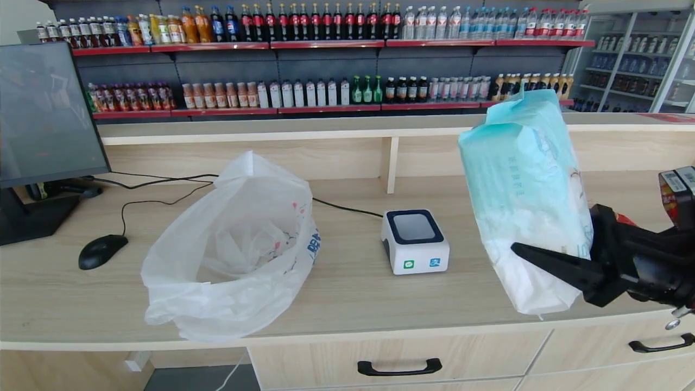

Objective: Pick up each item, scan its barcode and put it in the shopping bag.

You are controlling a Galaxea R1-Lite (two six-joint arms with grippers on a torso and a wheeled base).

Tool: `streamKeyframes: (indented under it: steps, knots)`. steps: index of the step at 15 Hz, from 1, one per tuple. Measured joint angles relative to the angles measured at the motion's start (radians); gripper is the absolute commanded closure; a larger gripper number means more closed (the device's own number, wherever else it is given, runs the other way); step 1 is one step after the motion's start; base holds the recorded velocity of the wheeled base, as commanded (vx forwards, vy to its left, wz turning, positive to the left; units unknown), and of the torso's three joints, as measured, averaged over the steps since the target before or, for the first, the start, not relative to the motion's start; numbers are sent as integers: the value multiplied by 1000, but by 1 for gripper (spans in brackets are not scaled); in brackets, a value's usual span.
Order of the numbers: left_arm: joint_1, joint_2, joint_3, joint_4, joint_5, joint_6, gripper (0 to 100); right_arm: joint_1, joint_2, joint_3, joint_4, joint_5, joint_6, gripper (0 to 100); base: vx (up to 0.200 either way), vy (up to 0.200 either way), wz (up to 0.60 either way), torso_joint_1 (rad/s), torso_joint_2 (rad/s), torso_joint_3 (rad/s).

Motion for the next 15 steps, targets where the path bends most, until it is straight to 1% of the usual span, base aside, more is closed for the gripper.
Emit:
streamKeyframes:
  steps: [1, 3, 4, 6, 8, 9, 10, 13, 15]
  knots:
    - [0, 0, 0, 0, 0, 0, 0, 6, 11, -7, 0, -144, -32, 100, 0, 0, 0, 0, 0, 0]
    - [0, 0, 0, 0, 0, 0, 0, 55, 5, 1, 0, -421, -64, 100, 0, 0, 0, 0, 0, 0]
    - [0, 0, 0, 0, 0, 0, 0, 101, -7, 15, 0, -580, -77, 100, 0, 0, 0, 0, 0, 0]
    - [0, 0, 0, 0, 0, 0, 0, 200, -34, 40, 0, -850, -101, 100, 0, 0, 0, 0, 0, 0]
    - [0, 0, 0, 0, -1, 0, 0, 281, -55, 60, 0, -1087, -121, 100, 0, 0, 0, 0, 0, 0]
    - [0, 0, 0, 0, 0, 0, 0, 306, -63, 63, 0, -1164, -126, 100, 0, 0, 0, 0, 0, 0]
    - [0, 0, 0, 0, 0, 0, 0, 326, -72, 56, 0, -1181, -135, 100, 0, 0, 0, 0, 0, 0]
    - [0, 0, 0, 0, 0, 0, 0, 373, -100, 47, -1, -1183, -136, 100, 0, 0, 0, 0, 0, 0]
    - [0, 0, 0, 0, 0, 0, 0, 381, -118, 56, -1, -1188, -140, 100, 0, 0, 0, 0, 0, 0]
